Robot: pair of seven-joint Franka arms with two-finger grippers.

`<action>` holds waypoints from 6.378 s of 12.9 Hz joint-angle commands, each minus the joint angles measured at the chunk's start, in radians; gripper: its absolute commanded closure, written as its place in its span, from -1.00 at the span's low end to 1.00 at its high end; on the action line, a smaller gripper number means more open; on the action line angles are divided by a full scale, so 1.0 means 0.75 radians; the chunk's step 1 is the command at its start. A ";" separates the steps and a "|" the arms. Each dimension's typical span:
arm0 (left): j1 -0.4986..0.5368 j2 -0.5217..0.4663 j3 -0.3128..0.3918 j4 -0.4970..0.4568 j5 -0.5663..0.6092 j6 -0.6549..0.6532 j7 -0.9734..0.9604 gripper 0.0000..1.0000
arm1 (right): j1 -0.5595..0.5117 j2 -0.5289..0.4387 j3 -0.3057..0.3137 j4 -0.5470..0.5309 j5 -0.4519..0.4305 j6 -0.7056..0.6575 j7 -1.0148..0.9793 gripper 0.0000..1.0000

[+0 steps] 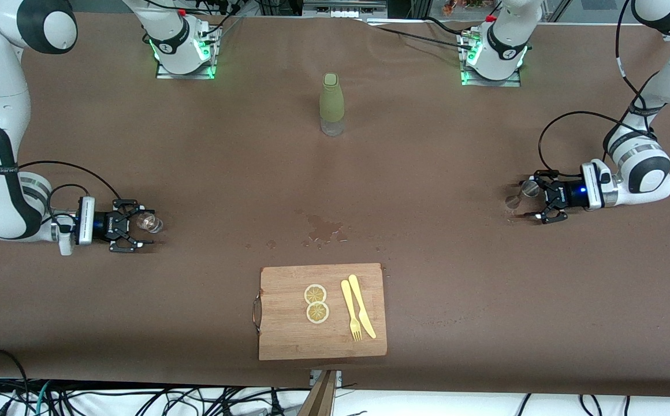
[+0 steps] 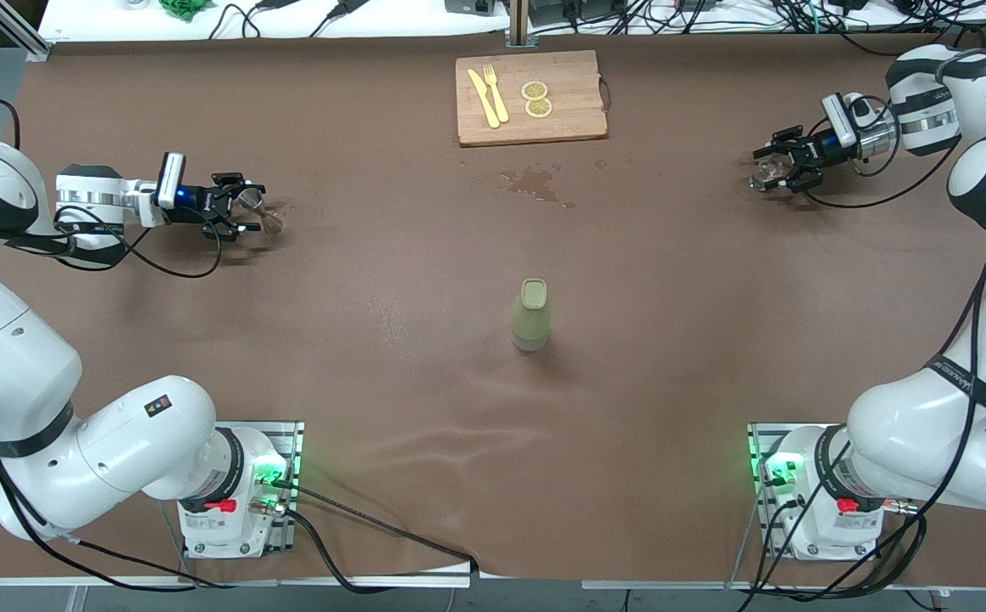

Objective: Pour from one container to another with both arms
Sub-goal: 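Grasp the glass beaker with the right gripper while the left gripper grasps the jigger, then lift the beaker with the right gripper over the jigger held by the left gripper, then tilt the beaker with the right gripper to pour into the jigger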

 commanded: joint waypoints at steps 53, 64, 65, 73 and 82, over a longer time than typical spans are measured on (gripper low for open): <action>-0.646 0.092 -0.458 0.105 -0.757 0.627 0.043 1.00 | 1.001 -0.308 -0.121 0.173 -0.401 0.382 1.610 0.28; -0.820 0.278 -0.487 0.381 -0.880 0.773 0.049 1.00 | 1.276 -0.271 -0.181 0.220 -0.491 0.447 2.003 0.28; -0.834 0.300 -0.489 0.407 -0.900 0.775 0.055 1.00 | 1.298 -0.271 -0.193 0.222 -0.499 0.449 2.031 0.28; -0.895 0.388 -0.489 0.518 -0.931 0.832 0.063 1.00 | 1.476 -0.214 -0.330 0.300 -0.503 0.451 2.160 0.28; -0.953 0.413 -0.510 0.528 -0.990 0.839 0.067 1.00 | 1.570 -0.155 -0.406 0.396 -0.556 0.443 2.259 0.28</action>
